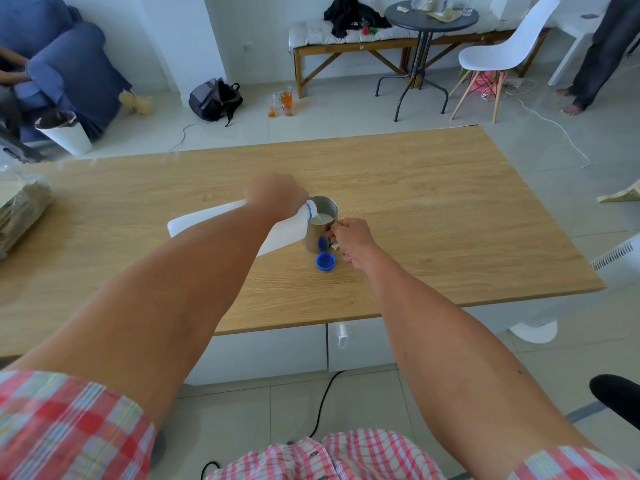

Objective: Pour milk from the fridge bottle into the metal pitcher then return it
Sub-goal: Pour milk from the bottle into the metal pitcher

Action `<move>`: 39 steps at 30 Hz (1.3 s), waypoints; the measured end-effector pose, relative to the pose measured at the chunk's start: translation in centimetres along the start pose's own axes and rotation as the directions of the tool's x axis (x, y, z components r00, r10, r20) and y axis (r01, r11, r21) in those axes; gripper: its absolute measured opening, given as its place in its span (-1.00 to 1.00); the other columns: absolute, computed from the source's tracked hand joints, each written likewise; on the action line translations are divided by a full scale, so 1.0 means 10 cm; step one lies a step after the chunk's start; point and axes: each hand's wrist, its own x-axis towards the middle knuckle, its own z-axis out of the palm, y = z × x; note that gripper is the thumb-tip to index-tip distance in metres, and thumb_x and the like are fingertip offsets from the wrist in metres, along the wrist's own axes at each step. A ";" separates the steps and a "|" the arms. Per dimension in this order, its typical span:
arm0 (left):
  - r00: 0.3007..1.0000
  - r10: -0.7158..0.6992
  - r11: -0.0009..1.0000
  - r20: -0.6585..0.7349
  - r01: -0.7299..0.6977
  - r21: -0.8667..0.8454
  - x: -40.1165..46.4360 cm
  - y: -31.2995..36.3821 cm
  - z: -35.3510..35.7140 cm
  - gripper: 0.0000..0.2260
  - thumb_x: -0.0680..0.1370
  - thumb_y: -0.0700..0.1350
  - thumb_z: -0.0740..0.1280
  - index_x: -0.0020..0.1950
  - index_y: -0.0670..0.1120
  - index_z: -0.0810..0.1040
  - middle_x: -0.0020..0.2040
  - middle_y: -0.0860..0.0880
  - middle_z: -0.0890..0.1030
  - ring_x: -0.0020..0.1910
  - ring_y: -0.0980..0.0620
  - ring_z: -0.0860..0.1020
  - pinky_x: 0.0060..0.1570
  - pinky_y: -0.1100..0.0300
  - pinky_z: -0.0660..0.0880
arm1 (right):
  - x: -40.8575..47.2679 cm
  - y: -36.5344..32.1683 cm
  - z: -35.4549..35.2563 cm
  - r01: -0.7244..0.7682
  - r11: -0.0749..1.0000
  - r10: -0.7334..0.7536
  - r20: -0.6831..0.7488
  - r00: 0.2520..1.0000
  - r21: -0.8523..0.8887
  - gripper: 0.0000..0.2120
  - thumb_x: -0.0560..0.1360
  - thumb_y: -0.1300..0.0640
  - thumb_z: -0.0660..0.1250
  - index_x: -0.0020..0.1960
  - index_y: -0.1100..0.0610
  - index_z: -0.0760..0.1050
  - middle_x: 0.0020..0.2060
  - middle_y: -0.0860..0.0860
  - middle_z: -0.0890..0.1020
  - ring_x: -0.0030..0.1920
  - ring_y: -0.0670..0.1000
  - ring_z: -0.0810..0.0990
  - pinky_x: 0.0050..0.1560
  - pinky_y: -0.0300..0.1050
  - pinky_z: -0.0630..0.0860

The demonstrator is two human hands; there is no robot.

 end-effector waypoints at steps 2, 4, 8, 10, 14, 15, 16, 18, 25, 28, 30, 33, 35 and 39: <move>1.000 0.003 1.000 0.000 -0.003 -0.005 0.00 0.00 0.00 -0.73 0.62 0.05 0.14 -0.07 -0.09 0.52 -0.22 -0.06 0.48 -0.17 -0.10 0.50 -0.19 0.08 0.35 | -0.02 -0.02 0.00 0.000 1.000 0.000 0.002 1.000 -0.006 -0.75 0.64 0.25 0.19 0.04 0.29 0.65 -0.28 0.09 0.51 -0.46 -0.05 0.30 -0.66 -0.33 0.20; 1.000 0.005 1.000 0.002 -0.005 -0.007 0.00 0.00 0.00 -0.73 0.62 0.05 0.15 -0.04 -0.09 0.53 -0.22 -0.06 0.47 -0.15 -0.11 0.51 -0.18 0.08 0.36 | -0.03 -0.03 0.00 0.000 1.000 0.000 0.006 1.000 -0.007 -0.76 0.64 0.25 0.19 -0.01 0.24 0.63 -0.29 0.09 0.50 -0.46 -0.04 0.30 -0.66 -0.34 0.20; 1.000 -0.001 1.000 0.005 0.001 -0.011 -0.01 0.00 -0.01 -0.73 0.62 0.04 0.15 -0.03 -0.10 0.54 -0.23 -0.06 0.47 -0.16 -0.10 0.50 -0.18 0.08 0.36 | -0.04 -0.03 -0.01 -0.003 1.000 0.003 0.006 1.000 -0.007 -0.78 0.63 0.26 0.20 -0.03 0.22 0.62 -0.32 0.08 0.48 -0.46 -0.04 0.29 -0.66 -0.34 0.19; 1.000 -0.006 1.000 0.008 0.006 -0.014 -0.01 0.00 -0.01 -0.73 0.62 0.04 0.15 -0.04 -0.10 0.54 -0.22 -0.06 0.48 -0.23 -0.06 0.47 -0.19 0.08 0.36 | -0.05 -0.03 -0.01 0.002 1.000 -0.002 0.006 1.000 -0.004 -0.78 0.64 0.26 0.20 -0.02 0.24 0.63 -0.34 0.07 0.47 -0.45 -0.04 0.29 -0.66 -0.35 0.19; 1.000 -0.011 1.000 0.014 0.012 -0.017 -0.02 0.00 -0.01 -0.72 0.62 0.05 0.15 -0.06 -0.10 0.54 -0.22 -0.06 0.49 -0.33 -0.02 0.41 -0.22 0.08 0.34 | -0.05 -0.04 -0.01 0.002 1.000 -0.002 0.008 1.000 -0.002 -0.78 0.63 0.27 0.20 -0.03 0.24 0.62 -0.35 0.06 0.47 -0.44 -0.04 0.30 -0.66 -0.34 0.20; 1.000 -0.010 1.000 0.014 0.011 -0.017 -0.02 0.00 -0.01 -0.72 0.62 0.05 0.15 -0.06 -0.10 0.54 -0.22 -0.06 0.49 -0.33 -0.02 0.41 -0.22 0.08 0.34 | -0.05 -0.04 -0.01 0.003 1.000 -0.003 0.007 1.000 0.002 -0.78 0.63 0.28 0.20 -0.03 0.24 0.62 -0.35 0.06 0.47 -0.44 -0.04 0.30 -0.66 -0.35 0.19; 1.000 -0.009 1.000 0.013 0.009 -0.015 -0.02 0.00 -0.02 -0.72 0.62 0.05 0.15 -0.06 -0.10 0.54 -0.22 -0.06 0.49 -0.31 -0.02 0.43 -0.21 0.08 0.35 | -0.05 -0.03 -0.01 0.003 1.000 -0.003 0.007 1.000 0.006 -0.78 0.63 0.28 0.20 -0.03 0.24 0.62 -0.35 0.06 0.47 -0.44 -0.04 0.29 -0.67 -0.36 0.18; 1.000 -0.007 1.000 0.010 0.007 -0.010 -0.02 0.00 -0.02 -0.72 0.62 0.05 0.14 -0.05 -0.10 0.53 -0.22 -0.06 0.49 -0.25 -0.06 0.47 -0.20 0.08 0.36 | -0.05 -0.03 -0.01 0.002 1.000 -0.002 0.003 1.000 0.004 -0.78 0.62 0.29 0.19 -0.05 0.23 0.61 -0.36 0.06 0.47 -0.46 -0.04 0.28 -0.67 -0.37 0.18; 1.000 -0.010 1.000 0.018 0.010 -0.003 -0.02 0.01 -0.03 -0.72 0.62 0.06 0.15 -0.06 -0.10 0.53 -0.21 -0.06 0.50 -0.31 -0.03 0.43 -0.21 0.08 0.38 | -0.05 -0.04 -0.01 0.005 1.000 -0.005 0.013 1.000 0.001 -0.79 0.61 0.30 0.18 -0.06 0.22 0.59 -0.35 0.07 0.46 -0.46 -0.04 0.28 -0.67 -0.36 0.18; 1.000 0.000 1.000 0.017 0.000 0.006 -0.02 0.01 -0.03 -0.72 0.62 0.06 0.15 -0.05 -0.10 0.53 -0.21 -0.06 0.50 -0.20 -0.08 0.50 -0.19 0.08 0.38 | -0.05 -0.03 0.00 0.005 1.000 -0.005 0.009 1.000 0.003 -0.79 0.60 0.30 0.18 -0.06 0.22 0.59 -0.36 0.06 0.45 -0.46 -0.04 0.27 -0.67 -0.36 0.18; 1.000 0.003 1.000 0.016 -0.003 0.008 -0.02 0.00 -0.03 -0.72 0.62 0.06 0.15 -0.05 -0.09 0.53 -0.21 -0.06 0.50 -0.17 -0.09 0.50 -0.19 0.07 0.37 | -0.04 -0.03 0.00 0.005 1.000 -0.005 0.005 1.000 -0.004 -0.78 0.61 0.30 0.18 -0.06 0.23 0.60 -0.36 0.07 0.45 -0.46 -0.04 0.27 -0.66 -0.36 0.18; 1.000 0.008 1.000 0.016 -0.008 0.011 -0.02 0.01 -0.03 -0.73 0.62 0.06 0.16 -0.05 -0.09 0.53 -0.21 -0.06 0.50 -0.17 -0.10 0.50 -0.18 0.07 0.38 | -0.04 -0.03 0.00 0.004 1.000 -0.004 0.008 1.000 -0.005 -0.79 0.61 0.30 0.18 -0.07 0.23 0.59 -0.34 0.08 0.46 -0.46 -0.04 0.27 -0.67 -0.36 0.18; 1.000 0.010 1.000 0.015 -0.010 0.014 -0.02 0.01 -0.02 -0.73 0.62 0.06 0.16 -0.04 -0.09 0.53 -0.21 -0.06 0.50 -0.18 -0.10 0.50 -0.18 0.08 0.39 | -0.05 -0.04 0.00 0.004 1.000 -0.004 0.010 1.000 -0.003 -0.79 0.61 0.30 0.18 -0.08 0.22 0.58 -0.33 0.08 0.46 -0.46 -0.03 0.27 -0.67 -0.35 0.18; 1.000 0.003 1.000 0.013 -0.003 0.015 -0.02 0.02 -0.02 -0.74 0.62 0.04 0.15 -0.01 -0.09 0.54 -0.21 -0.06 0.48 -0.15 -0.12 0.51 -0.18 0.07 0.38 | -0.06 -0.04 -0.01 0.005 1.000 -0.005 0.012 1.000 0.005 -0.79 0.62 0.30 0.18 -0.07 0.23 0.58 -0.40 0.05 0.43 -0.46 -0.04 0.27 -0.68 -0.37 0.17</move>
